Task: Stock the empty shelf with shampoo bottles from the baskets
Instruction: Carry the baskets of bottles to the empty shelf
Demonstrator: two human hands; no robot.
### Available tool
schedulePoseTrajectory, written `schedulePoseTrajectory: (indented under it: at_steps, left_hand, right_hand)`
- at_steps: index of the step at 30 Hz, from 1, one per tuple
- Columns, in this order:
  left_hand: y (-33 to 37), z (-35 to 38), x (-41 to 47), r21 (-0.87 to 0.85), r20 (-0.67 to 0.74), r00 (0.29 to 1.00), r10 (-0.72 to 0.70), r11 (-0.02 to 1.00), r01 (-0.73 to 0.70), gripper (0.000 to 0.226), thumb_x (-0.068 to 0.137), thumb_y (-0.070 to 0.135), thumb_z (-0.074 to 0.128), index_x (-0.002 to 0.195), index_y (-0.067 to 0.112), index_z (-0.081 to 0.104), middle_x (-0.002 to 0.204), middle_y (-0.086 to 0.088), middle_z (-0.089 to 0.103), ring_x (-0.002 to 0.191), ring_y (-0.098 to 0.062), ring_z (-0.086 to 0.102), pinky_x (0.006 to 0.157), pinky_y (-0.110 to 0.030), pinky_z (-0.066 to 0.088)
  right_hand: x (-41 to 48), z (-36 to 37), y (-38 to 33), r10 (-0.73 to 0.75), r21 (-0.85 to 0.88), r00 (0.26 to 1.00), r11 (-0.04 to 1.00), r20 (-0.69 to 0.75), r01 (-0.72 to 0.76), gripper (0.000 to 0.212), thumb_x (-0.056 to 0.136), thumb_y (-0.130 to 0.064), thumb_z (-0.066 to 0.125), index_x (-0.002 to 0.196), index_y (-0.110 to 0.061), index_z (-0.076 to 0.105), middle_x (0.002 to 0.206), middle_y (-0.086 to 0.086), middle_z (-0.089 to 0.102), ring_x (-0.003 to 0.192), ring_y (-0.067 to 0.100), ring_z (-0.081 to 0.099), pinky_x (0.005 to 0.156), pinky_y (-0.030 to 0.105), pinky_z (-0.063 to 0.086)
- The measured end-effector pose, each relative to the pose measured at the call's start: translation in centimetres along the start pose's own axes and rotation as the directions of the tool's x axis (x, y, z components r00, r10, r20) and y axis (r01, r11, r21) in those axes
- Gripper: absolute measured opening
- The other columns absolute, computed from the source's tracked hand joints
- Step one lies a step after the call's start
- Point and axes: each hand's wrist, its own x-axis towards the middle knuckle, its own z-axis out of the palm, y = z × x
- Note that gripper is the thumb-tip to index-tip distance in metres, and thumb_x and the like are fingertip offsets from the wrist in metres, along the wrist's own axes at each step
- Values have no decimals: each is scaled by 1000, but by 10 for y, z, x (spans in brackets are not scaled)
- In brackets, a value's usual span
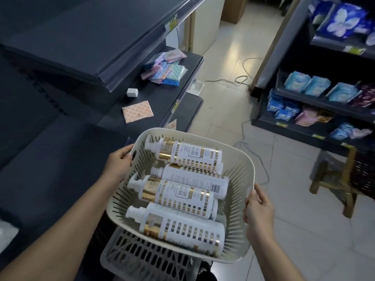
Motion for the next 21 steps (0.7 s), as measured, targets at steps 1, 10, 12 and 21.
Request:
schedulePoseTrajectory:
  at_steps: [1, 10, 12, 21]
  left_hand:
    - [2, 5, 8, 0, -6, 1000, -7, 1000, 7, 35, 101, 15, 44, 132, 26, 57, 70, 3, 59, 36, 1, 50, 32, -12, 35]
    - [14, 35, 74, 108, 18, 999, 44, 993, -46, 36, 100, 16, 45, 133, 25, 57, 119, -13, 66, 108, -27, 61, 64, -23, 45]
    - [12, 40, 82, 138, 29, 998, 48, 989, -52, 37, 100, 16, 44, 134, 26, 56, 118, -13, 66, 107, -26, 62, 61, -21, 45]
    - [-12, 51, 94, 183, 36, 993, 115, 976, -120, 38, 101, 12, 42, 134, 22, 56, 97, -8, 69, 76, -10, 61, 58, -16, 41]
  right_hand:
    - [9, 5, -1, 5, 7, 1000, 1000, 2, -5, 36, 104, -22, 44, 139, -26, 53, 78, -14, 45, 63, 3, 41, 54, 22, 35]
    - [59, 35, 7, 3, 17, 1000, 1000, 10, -3, 32, 104, -25, 44, 132, -29, 59, 77, -11, 51, 61, 5, 45, 57, 24, 37]
    - [65, 39, 9, -2, 18, 1000, 1000, 1, 2, 32, 104, -25, 44, 132, -28, 59, 78, -9, 52, 61, 7, 45, 56, 24, 37]
    - [59, 50, 17, 3, -19, 999, 1000, -54, -4, 29, 104, -28, 44, 129, -32, 56, 111, 6, 69, 100, 27, 68, 90, 53, 56]
